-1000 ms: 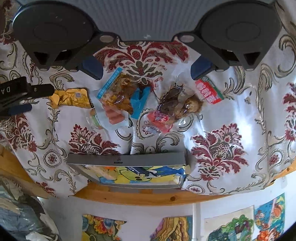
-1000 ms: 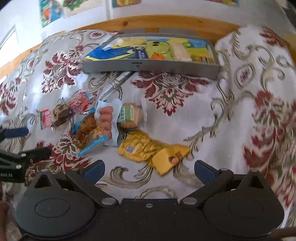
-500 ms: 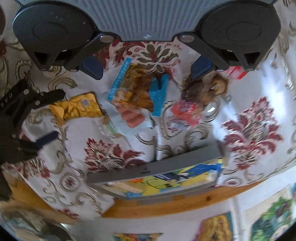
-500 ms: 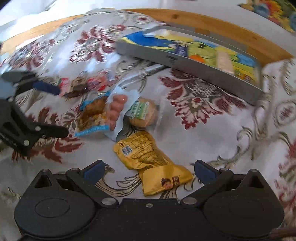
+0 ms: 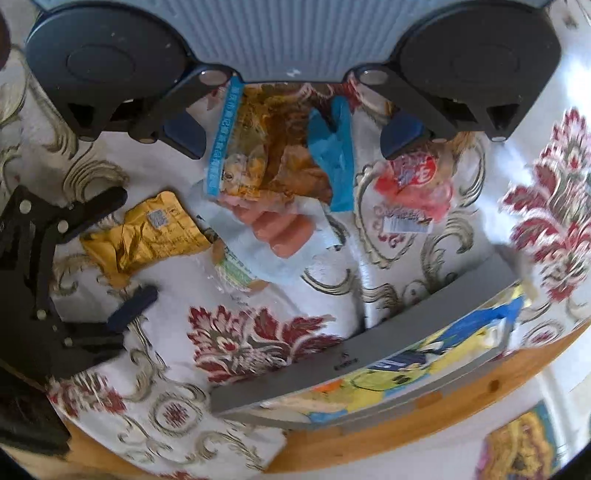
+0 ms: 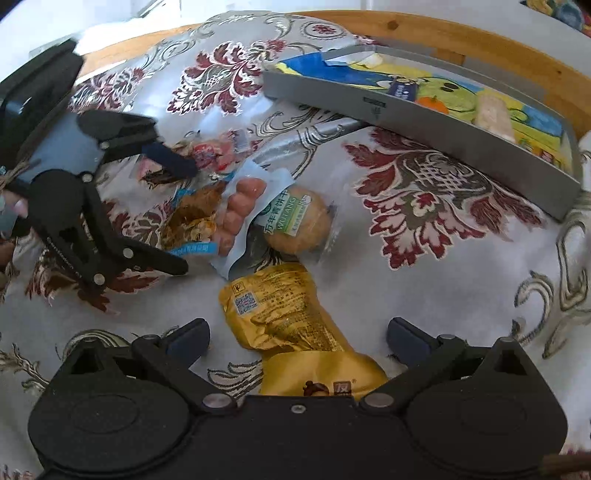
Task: Organize snacks
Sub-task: 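Grasp the blue-edged snack bag with the left tool while the right tool grasps the gold packet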
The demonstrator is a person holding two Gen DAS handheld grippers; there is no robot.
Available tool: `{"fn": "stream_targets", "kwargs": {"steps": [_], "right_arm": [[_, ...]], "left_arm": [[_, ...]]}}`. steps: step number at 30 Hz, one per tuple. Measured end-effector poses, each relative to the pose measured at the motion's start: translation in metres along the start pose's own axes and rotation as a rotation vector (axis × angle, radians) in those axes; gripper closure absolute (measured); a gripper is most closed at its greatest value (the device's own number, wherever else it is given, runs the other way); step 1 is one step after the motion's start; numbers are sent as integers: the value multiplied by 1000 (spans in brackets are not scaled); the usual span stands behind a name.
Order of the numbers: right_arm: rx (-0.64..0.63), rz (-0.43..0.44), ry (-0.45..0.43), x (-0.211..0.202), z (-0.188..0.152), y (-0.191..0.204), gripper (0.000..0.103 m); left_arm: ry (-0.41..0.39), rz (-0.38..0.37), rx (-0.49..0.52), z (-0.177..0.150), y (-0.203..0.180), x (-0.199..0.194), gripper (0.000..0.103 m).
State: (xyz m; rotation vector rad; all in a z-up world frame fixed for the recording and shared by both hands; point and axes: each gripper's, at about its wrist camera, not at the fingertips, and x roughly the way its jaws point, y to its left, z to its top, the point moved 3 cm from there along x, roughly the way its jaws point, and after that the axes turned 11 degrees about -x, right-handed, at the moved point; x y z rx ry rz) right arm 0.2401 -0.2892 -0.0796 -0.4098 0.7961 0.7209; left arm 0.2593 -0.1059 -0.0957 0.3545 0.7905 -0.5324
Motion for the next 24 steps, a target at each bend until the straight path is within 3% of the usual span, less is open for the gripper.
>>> {"fn": "stream_targets", "kwargs": {"steps": [5, 11, 24], "right_arm": [[-39, -1, 8, 5, -1, 1, 1], [-51, 22, 12, 2, -2, 1, 7], [2, 20, 26, 4, 3, 10, 41]], "left_arm": [[23, -42, 77, 6, -3, 9, 1], [49, -81, 21, 11, 4, 17, 4], [56, -35, -68, 9, 5, 10, 34]]}}
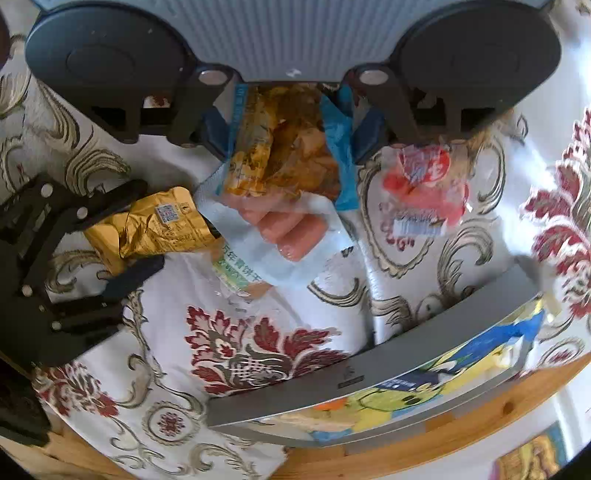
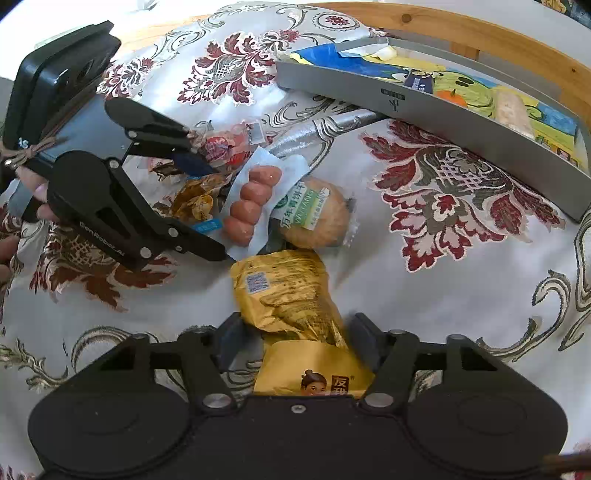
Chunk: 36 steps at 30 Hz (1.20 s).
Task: Organize snacks
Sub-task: 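Grasp the blue-edged snack bag with the left tool while the right tool grasps the gold packet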
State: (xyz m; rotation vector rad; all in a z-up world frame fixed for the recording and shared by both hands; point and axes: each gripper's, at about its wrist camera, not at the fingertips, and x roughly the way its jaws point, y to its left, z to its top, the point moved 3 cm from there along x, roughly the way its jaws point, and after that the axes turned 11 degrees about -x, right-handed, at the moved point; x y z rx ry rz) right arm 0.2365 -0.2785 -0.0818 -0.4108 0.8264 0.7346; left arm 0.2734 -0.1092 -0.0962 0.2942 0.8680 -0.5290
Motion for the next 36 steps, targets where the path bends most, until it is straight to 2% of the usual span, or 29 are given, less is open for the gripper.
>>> {"fn": "stream_targets", "kwargs": {"steps": [3, 4, 8, 13, 17, 23, 28, 36], "right_arm": [[10, -14, -3, 1, 2, 4, 44], [10, -18, -3, 1, 2, 5, 49], [13, -41, -3, 1, 5, 12, 56], [16, -82, 0, 3, 9, 22, 58], [16, -129, 9, 3, 12, 30, 58], [-96, -226, 31, -2, 15, 54, 60], [-140, -274, 29, -8, 15, 64, 60], [-78, -381, -44, -32, 24, 57, 60]], "left_arm": [[2, 13, -70, -3, 2, -2, 40], [2, 17, -95, -4, 3, -3, 42], [0, 45, -184, -7, 6, -7, 50], [-10, 73, -264, -12, 7, -14, 56], [-39, 127, -301, -19, 0, -23, 56], [-81, 172, -350, -30, -17, -36, 57], [-122, 214, -385, -32, -20, -49, 56], [-207, 281, -469, -13, -15, -71, 56]]}}
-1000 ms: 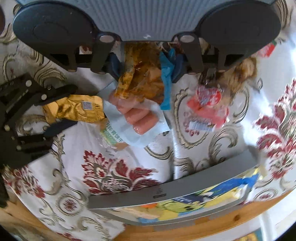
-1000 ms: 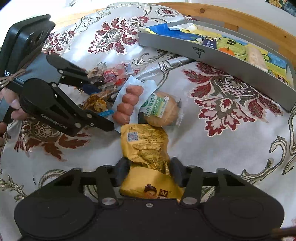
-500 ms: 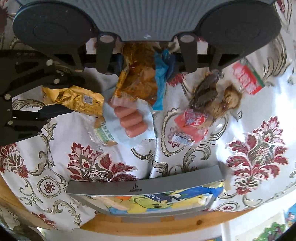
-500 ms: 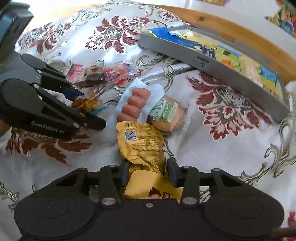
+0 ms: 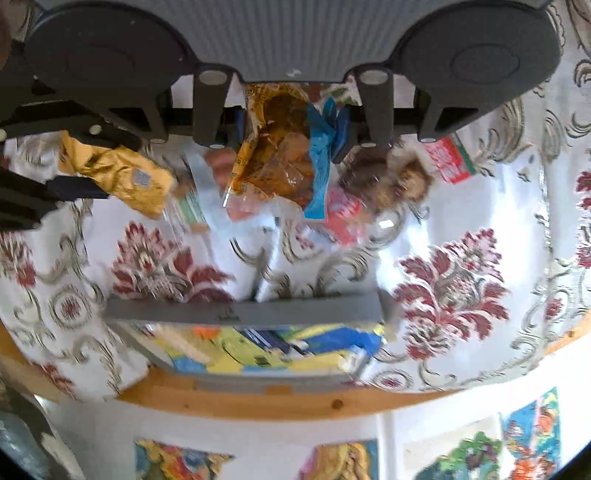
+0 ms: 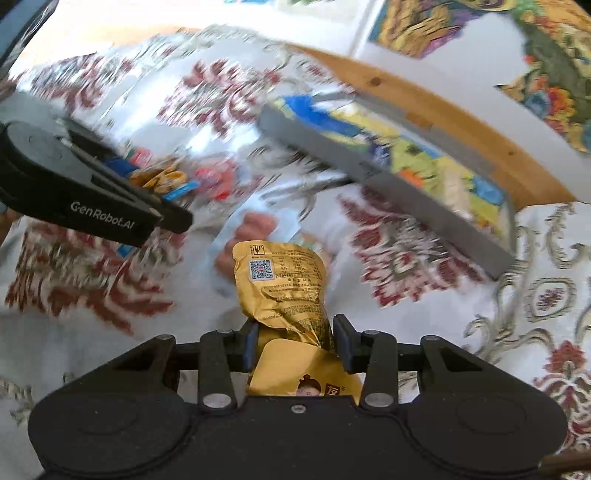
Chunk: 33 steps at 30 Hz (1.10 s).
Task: Organize snacks
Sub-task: 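Grasp the blue-edged snack bag with the left tool while the right tool grasps the gold packet, then carry both packets into the grey tray and open both tools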
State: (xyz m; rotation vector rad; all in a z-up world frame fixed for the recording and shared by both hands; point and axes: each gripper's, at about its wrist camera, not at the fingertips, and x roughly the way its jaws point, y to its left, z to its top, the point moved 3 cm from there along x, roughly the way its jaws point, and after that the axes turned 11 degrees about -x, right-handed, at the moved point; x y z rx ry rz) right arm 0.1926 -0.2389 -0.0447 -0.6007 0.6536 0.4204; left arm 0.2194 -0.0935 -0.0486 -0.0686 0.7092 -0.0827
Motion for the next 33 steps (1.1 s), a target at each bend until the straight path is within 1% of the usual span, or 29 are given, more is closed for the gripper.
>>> {"fn": "stream_targets", "kwargs": {"steps": [4, 8, 10, 14, 18, 21, 26, 29, 33], "right_arm": [[102, -64, -49, -7, 6, -19, 60], [200, -123, -122, -10, 14, -35, 60], [226, -160, -166, -10, 19, -44, 60], [236, -255, -249, -6, 28, -61, 60], [309, -328, -301, 6, 33, -90, 60], [395, -339, -336, 18, 39, -113, 60], [462, -319, -391, 41, 49, -146, 60], [531, -265, -437, 53, 53, -165, 60], [558, -218, -495, 69, 62, -179, 60]], "left_arm": [[-42, 37, -41, 15, -2, -2, 56], [-96, 65, -96, 35, -6, 1, 56], [-123, 84, -123, 47, -8, 3, 56], [-163, 120, -187, 71, -11, 10, 56], [-200, 144, -255, 97, -13, 22, 55], [-213, 168, -284, 115, -17, 37, 55], [-212, 176, -320, 142, -28, 68, 55], [-203, 167, -322, 155, -34, 90, 55], [-185, 159, -316, 164, -42, 117, 55]]}}
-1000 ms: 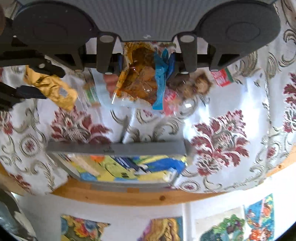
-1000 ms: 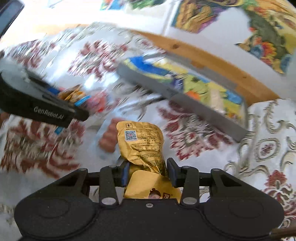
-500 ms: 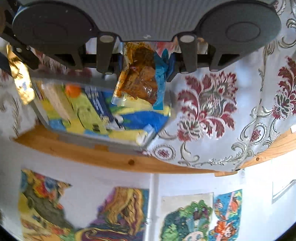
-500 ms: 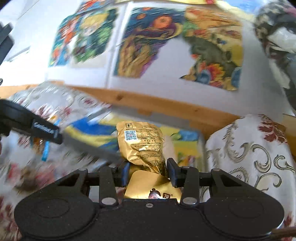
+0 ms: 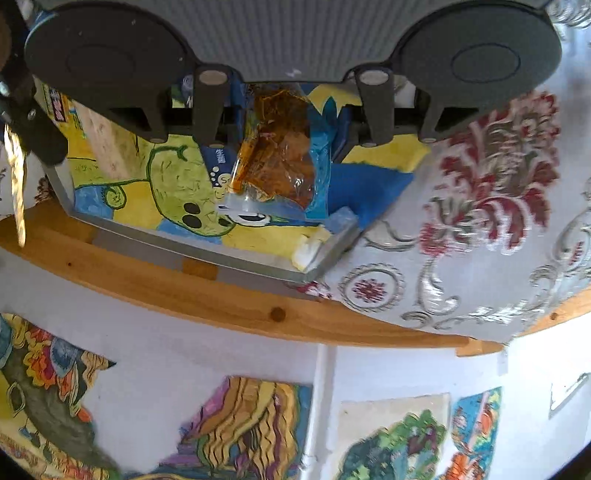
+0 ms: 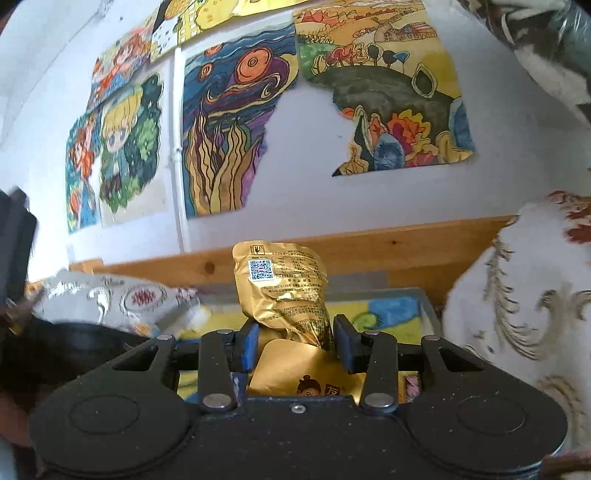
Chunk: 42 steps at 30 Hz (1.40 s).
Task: Organize snacks
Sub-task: 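Carry both packets into the grey tray and open both tools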
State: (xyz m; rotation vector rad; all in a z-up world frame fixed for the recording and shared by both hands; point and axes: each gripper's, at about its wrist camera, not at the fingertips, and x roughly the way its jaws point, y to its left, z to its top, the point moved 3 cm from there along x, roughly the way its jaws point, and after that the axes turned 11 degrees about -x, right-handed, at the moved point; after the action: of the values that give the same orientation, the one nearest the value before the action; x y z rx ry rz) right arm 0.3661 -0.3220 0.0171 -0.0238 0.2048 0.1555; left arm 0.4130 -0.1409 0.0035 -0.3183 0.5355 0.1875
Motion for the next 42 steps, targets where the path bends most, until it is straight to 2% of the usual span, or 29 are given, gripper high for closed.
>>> {"fn": "stream_targets", "kwargs": {"steps": [7, 11, 16, 17, 18, 19, 21, 25, 29, 34, 42], "right_arm": [[36, 63, 41, 33, -12, -4, 60], [46, 81, 94, 46, -21, -4, 58], [58, 88, 106, 49, -23, -3, 55], [64, 87, 107, 49, -23, -4, 54], [72, 84, 108, 49, -24, -5, 51], [84, 81, 111, 49, -25, -7, 42], [110, 83, 107, 48, -25, -11, 33], [149, 84, 81, 44, -22, -17, 17], [176, 81, 48, 40, -16, -20, 9], [165, 6, 6, 30, -6, -24, 3], [166, -103, -47, 1, 16, -33, 1]], "left_arm": [[51, 26, 8, 1, -4, 35, 55], [68, 26, 7, 0, -4, 45, 54], [85, 23, 9, -4, -4, 51, 51], [85, 19, 12, -5, -5, 51, 48], [87, 13, 12, -5, -5, 50, 37], [90, 4, 10, -4, -5, 49, 23], [83, -11, 4, -4, -4, 45, 13], [64, -36, -12, 0, -1, 38, 4], [48, -46, -57, 2, 8, 32, 2], [11, -56, -114, 4, 20, 23, 1], [-50, -72, -153, 11, 28, -7, 1]]}}
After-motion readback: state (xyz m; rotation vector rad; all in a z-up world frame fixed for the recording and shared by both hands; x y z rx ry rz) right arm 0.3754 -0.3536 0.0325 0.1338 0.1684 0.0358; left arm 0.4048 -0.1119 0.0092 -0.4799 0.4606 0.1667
